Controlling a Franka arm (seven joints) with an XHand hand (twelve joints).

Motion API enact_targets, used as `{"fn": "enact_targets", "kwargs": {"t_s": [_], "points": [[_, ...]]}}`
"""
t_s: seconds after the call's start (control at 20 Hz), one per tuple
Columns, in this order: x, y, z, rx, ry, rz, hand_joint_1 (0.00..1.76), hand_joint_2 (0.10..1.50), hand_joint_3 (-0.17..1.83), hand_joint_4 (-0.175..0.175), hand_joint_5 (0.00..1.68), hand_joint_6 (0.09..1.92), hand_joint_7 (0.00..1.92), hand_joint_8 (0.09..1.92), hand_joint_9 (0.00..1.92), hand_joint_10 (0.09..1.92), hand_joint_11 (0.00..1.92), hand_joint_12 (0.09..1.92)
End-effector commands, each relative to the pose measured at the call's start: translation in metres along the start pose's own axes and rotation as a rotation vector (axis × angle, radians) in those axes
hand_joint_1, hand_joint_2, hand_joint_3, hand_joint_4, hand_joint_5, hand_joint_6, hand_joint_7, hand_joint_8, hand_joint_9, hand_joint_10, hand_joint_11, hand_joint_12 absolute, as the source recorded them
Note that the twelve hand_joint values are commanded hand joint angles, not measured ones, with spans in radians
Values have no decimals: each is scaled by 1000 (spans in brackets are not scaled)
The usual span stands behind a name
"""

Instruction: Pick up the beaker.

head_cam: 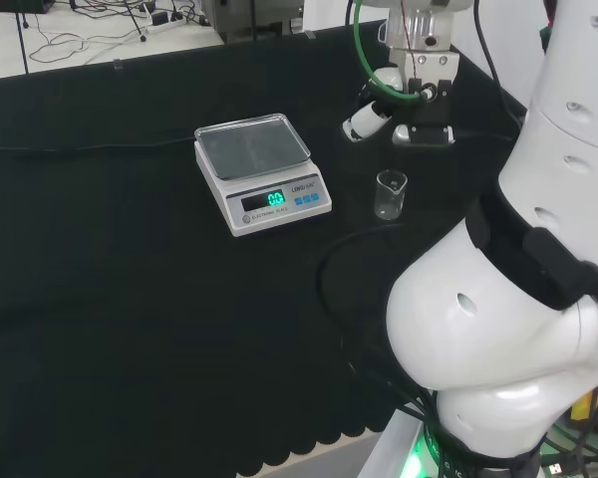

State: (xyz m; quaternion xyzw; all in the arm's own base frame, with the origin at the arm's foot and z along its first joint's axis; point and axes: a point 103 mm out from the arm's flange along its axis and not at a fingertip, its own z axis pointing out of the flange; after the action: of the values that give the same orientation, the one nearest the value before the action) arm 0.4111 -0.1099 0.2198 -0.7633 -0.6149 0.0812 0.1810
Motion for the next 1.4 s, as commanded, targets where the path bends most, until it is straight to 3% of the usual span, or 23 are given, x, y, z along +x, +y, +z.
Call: {"fn": "enact_targets", "kwargs": {"t_s": [0.05,0.8,0.95,1.05,1.15,1.25,1.4], "points": [[-14,20,19,32,34,13,622,812,384,-5,480,250,350,671,418,815,0,1433],[-56,41,43,77,68,21,629,813,385,-9,479,252,347,673,421,815,0,1444],[-57,43,47,130,111,-1,619,799,379,-4,436,234,308,673,372,826,0,1449],[-55,45,49,176,122,-19,570,725,320,48,219,117,123,592,146,805,0,1418],[-51,46,50,197,118,-30,540,681,268,91,62,87,31,405,36,691,0,1384],[-47,48,52,204,101,-34,529,668,236,105,14,87,6,296,7,629,0,1368],[-42,50,56,220,79,-34,530,675,206,98,11,87,0,286,0,652,0,1365]]}}
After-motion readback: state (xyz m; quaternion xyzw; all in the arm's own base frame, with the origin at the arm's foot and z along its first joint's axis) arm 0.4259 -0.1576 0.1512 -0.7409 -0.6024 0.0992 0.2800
